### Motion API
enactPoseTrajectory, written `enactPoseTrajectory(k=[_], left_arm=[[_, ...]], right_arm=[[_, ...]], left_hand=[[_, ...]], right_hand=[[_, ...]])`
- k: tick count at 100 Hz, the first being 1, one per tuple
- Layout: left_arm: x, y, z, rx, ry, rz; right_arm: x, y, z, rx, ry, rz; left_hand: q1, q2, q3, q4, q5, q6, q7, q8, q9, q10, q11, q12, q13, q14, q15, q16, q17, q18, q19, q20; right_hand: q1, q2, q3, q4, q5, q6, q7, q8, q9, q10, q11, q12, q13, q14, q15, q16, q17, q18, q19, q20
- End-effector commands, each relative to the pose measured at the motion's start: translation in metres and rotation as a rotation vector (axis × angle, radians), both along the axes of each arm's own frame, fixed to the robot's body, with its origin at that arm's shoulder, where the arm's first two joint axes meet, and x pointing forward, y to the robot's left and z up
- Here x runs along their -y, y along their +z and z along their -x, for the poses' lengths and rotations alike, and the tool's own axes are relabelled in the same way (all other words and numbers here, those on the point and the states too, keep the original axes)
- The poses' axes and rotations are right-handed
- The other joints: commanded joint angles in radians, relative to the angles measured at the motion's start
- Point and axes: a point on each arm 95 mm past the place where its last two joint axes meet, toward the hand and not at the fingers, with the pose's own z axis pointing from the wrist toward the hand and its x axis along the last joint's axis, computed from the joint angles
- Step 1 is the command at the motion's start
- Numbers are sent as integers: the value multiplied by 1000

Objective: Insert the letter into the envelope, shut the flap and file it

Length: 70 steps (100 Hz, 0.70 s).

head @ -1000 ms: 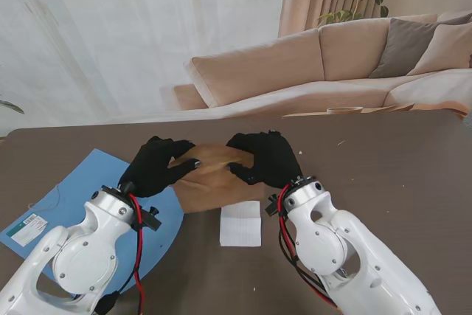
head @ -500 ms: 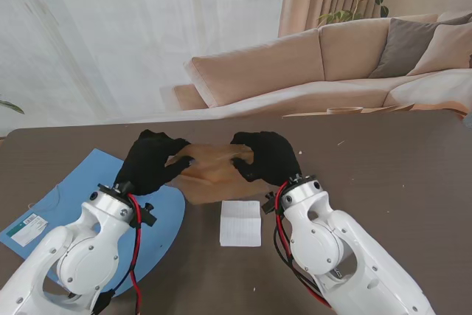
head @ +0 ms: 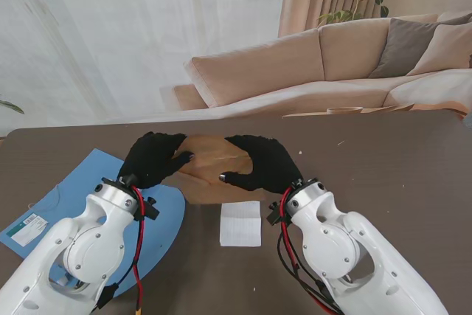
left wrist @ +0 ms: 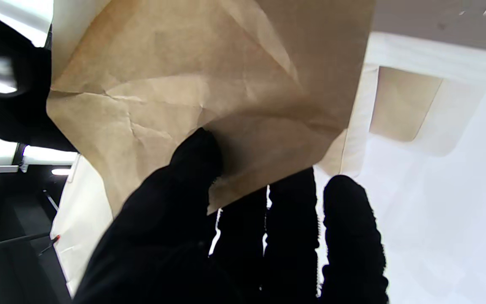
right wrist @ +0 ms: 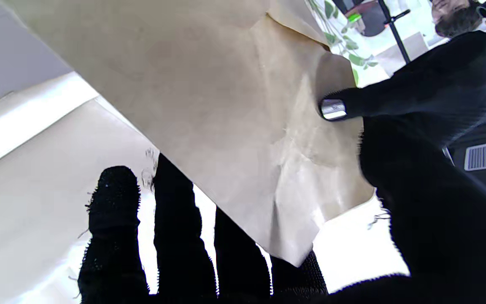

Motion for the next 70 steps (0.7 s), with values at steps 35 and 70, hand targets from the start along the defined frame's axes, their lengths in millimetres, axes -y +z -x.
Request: enactPoseTrajectory(k=[35, 70], left_arm=[[-1, 0, -12, -53, 52, -10], [-5, 8, -12, -77, 62, -9]], right_arm=[[52, -12, 28, -90, -165, 21], [62, -81, 4, -215, -127, 270]], left_hand=[[128, -3, 140, 17, 101, -62, 182, 98, -62, 52, 51, 11, 116, -80, 77, -62, 110, 17, 92, -23], [128, 0, 144, 16, 91, -56, 185, 103, -73, 56, 68, 5, 110, -83, 85, -70, 104, 16, 100, -38]], right_hand=[[-33, 55, -98, -2, -95, 52, -91, -72, -204, 20, -24, -81, -188, -9, -87, -49, -113, -52, -111, 7], [72, 85, -30, 29, -82, 21, -32, -46, -196, -1, 14, -64, -182, -19, -60, -40, -105, -64, -110, 26]])
